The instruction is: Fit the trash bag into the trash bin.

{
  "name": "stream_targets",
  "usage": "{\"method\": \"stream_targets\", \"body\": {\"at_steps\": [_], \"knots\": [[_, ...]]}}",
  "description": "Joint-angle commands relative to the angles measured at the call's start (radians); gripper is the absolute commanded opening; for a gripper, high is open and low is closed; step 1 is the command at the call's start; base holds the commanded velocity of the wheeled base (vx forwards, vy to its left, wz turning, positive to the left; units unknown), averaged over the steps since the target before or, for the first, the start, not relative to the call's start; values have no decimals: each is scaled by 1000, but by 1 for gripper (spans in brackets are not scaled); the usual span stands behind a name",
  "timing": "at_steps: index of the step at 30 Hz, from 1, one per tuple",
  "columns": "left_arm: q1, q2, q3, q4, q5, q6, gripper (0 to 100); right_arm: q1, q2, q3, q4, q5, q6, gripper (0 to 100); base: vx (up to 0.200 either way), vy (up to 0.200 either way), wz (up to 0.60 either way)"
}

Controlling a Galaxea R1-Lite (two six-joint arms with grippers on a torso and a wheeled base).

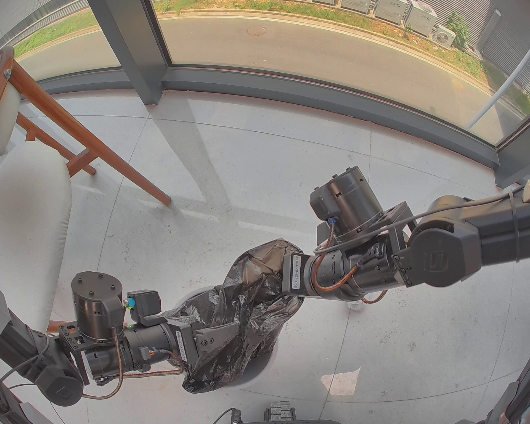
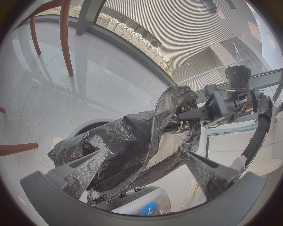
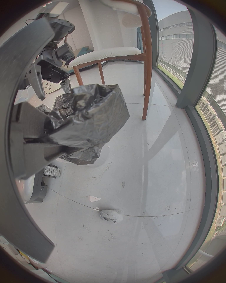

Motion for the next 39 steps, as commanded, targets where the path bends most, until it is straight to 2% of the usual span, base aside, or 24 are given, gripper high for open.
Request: {"method": "stream_targets", "body": {"at_steps": [1, 11, 12, 23, 27, 30, 33, 37, 39], "knots": [[-1, 77, -7, -7, 2, 4, 100, 0, -12, 1, 0, 1, 1, 0, 0, 0, 0], [-2, 215, 42, -230, 0, 1, 100, 2, -32, 29, -2, 1, -2, 0, 0, 0, 0], [-2, 219, 42, -240, 0, -1, 0, 2, -34, 27, -2, 1, -2, 0, 0, 0, 0], [4, 212, 36, -259, 7, -4, 0, 0, -41, 30, 1, 1, -1, 0, 0, 0, 0], [9, 137, 13, -237, 11, -44, 0, -10, -52, 63, 4, 0, -19, 0, 0, 0, 0], [30, 32, -27, -115, 13, -78, 0, -26, -66, 86, 4, 1, -68, 0, 0, 0, 0], [45, -118, -96, 117, 7, -91, 0, -46, -84, 110, 4, 1, -120, 0, 0, 0, 0], [41, -281, -240, 485, -4, -180, 0, -50, -110, 170, 4, 9, -137, 0, 0, 0, 0], [41, -319, -276, 583, -19, -196, 0, -44, -120, 193, 3, 11, -137, 0, 0, 0, 0]]}}
